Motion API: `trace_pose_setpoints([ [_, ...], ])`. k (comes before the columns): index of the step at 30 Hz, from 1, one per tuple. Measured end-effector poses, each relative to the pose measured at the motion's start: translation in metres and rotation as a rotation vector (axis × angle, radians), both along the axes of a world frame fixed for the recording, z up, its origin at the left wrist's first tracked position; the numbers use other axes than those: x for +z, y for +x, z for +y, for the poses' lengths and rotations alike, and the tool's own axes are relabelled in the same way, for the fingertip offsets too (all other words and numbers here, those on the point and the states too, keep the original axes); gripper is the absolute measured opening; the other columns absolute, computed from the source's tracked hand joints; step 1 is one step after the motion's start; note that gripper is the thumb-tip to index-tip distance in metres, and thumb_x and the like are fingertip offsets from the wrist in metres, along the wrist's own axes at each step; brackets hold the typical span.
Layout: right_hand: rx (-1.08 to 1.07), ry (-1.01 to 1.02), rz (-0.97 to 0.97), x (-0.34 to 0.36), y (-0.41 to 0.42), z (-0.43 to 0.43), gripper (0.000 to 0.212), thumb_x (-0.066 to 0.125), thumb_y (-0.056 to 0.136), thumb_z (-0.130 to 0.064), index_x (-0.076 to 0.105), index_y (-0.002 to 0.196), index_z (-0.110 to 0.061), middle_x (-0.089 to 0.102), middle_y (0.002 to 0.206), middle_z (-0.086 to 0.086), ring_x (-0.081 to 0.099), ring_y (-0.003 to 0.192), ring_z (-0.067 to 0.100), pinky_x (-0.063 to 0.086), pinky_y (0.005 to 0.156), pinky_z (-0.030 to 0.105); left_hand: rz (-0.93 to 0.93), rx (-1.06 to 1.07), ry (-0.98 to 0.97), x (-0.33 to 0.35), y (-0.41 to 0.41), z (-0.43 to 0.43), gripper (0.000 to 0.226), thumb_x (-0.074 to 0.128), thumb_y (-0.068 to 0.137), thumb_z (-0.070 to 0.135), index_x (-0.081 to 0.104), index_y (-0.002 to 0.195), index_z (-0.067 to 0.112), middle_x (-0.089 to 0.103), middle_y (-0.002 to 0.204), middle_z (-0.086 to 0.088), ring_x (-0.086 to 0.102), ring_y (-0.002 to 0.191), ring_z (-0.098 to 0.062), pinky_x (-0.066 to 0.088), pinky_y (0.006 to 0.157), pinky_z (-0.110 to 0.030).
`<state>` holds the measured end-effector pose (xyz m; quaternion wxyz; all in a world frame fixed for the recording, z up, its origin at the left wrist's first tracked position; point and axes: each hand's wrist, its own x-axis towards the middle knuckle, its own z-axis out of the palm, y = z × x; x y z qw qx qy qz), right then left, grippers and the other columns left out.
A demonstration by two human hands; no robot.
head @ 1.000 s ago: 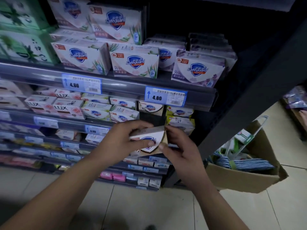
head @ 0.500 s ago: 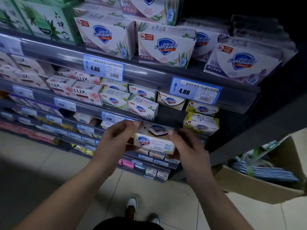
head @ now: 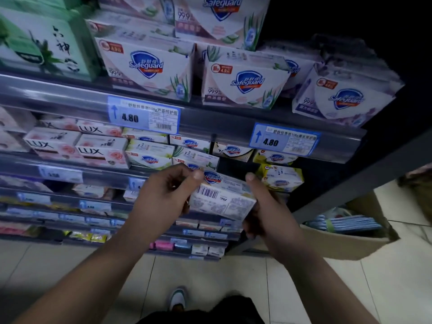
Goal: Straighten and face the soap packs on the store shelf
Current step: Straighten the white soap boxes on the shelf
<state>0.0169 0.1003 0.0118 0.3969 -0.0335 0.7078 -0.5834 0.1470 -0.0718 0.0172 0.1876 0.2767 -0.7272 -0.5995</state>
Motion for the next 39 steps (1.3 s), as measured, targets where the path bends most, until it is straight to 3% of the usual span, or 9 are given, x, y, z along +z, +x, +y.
trace_pose_setpoints([
  [3, 0.029, -0.089, 0.065, 0.006, -0.005, 0.001, 0.072, 0.079, 0.060, -0.077, 0.069, 0.106, -0.023, 0.066, 0.066, 0.013, 0.064, 0.053, 0.024, 0.051, 0.049, 0.028, 0.068, -0.014, 0.195, 0.001, -0.002, 0.001, 0.032, 0.071, 0.077, 0.063, 0.072, 0.084, 0.032, 0.069, 0.070, 0.000, 0.072, 0.062, -0.017, 0.056, 0.058, -0.021],
  [6, 0.104, -0.245, 0.258, 0.008, -0.010, 0.006, 0.044, 0.080, 0.073, -0.047, 0.070, 0.114, -0.034, 0.075, 0.105, -0.002, 0.075, 0.092, 0.016, 0.059, 0.069, 0.025, 0.130, 0.002, 0.575, 0.004, -0.004, 0.001, 0.035, 0.086, 0.068, 0.052, 0.079, 0.091, 0.028, 0.076, 0.090, -0.007, 0.077, 0.078, -0.030, 0.061, 0.066, -0.032],
  [13, 0.230, -0.311, 0.606, 0.004, -0.025, 0.012, 0.071, 0.081, 0.080, -0.013, 0.052, 0.134, -0.050, 0.058, 0.145, -0.012, 0.061, 0.127, 0.011, 0.055, 0.093, 0.023, 0.183, -0.071, 0.353, 0.003, -0.002, 0.010, 0.035, 0.088, 0.075, 0.033, 0.074, 0.106, 0.023, 0.079, 0.098, -0.009, 0.077, 0.092, -0.027, 0.062, 0.074, -0.032],
  [16, 0.181, -0.329, 0.565, -0.007, -0.022, 0.012, 0.066, 0.077, 0.082, -0.005, 0.058, 0.130, -0.046, 0.065, 0.135, -0.013, 0.063, 0.124, 0.007, 0.054, 0.092, 0.019, 0.199, -0.114, 0.046, 0.002, -0.001, 0.016, 0.033, 0.087, 0.072, 0.027, 0.072, 0.100, 0.031, 0.079, 0.096, 0.003, 0.074, 0.091, -0.014, 0.059, 0.076, -0.023],
  [20, 0.148, -0.320, 0.497, -0.019, -0.021, 0.015, 0.062, 0.068, 0.088, 0.012, 0.062, 0.125, -0.036, 0.074, 0.120, -0.004, 0.069, 0.113, 0.011, 0.054, 0.086, 0.018, 0.194, -0.123, -0.050, -0.001, 0.002, 0.021, 0.036, 0.087, 0.071, 0.028, 0.072, 0.101, 0.037, 0.078, 0.103, 0.011, 0.072, 0.100, -0.009, 0.058, 0.082, -0.022],
  [26, 0.048, -0.313, 0.489, -0.013, -0.020, 0.021, 0.052, 0.076, 0.085, -0.005, 0.060, 0.127, -0.032, 0.077, 0.118, -0.003, 0.071, 0.110, 0.015, 0.056, 0.088, 0.030, 0.201, -0.032, -0.061, -0.012, 0.002, 0.020, 0.039, 0.081, 0.083, 0.021, 0.072, 0.120, 0.030, 0.073, 0.111, 0.009, 0.069, 0.107, -0.010, 0.059, 0.083, -0.022],
  [29, 0.004, -0.291, 0.622, -0.002, -0.010, 0.021, 0.053, 0.086, 0.071, -0.028, 0.063, 0.118, -0.029, 0.076, 0.108, -0.004, 0.071, 0.099, 0.014, 0.056, 0.084, 0.025, 0.070, -0.050, -0.015, -0.025, 0.000, 0.018, 0.037, 0.072, 0.092, 0.011, 0.066, 0.127, 0.022, 0.076, 0.091, 0.013, 0.071, 0.093, -0.003, 0.053, 0.081, -0.014],
  [34, 0.039, -0.247, 0.793, 0.002, 0.019, 0.019, 0.034, 0.084, 0.072, -0.036, 0.067, 0.102, -0.036, 0.059, 0.083, -0.004, 0.066, 0.080, 0.021, 0.051, 0.065, 0.023, 0.054, -0.079, 0.272, -0.046, -0.006, 0.030, 0.024, 0.064, 0.093, -0.007, 0.071, 0.110, 0.008, 0.079, 0.093, -0.008, 0.073, 0.093, -0.026, 0.062, 0.084, -0.035],
  [39, -0.077, -0.206, 0.745, -0.016, 0.019, 0.032, 0.035, 0.081, 0.085, -0.009, 0.068, 0.099, -0.039, 0.071, 0.081, -0.009, 0.072, 0.078, 0.010, 0.052, 0.065, 0.015, -0.019, -0.010, -0.118, -0.049, -0.004, 0.028, 0.020, 0.073, 0.090, 0.008, 0.075, 0.104, 0.023, 0.079, 0.091, 0.009, 0.074, 0.090, -0.005, 0.060, 0.081, -0.029],
])
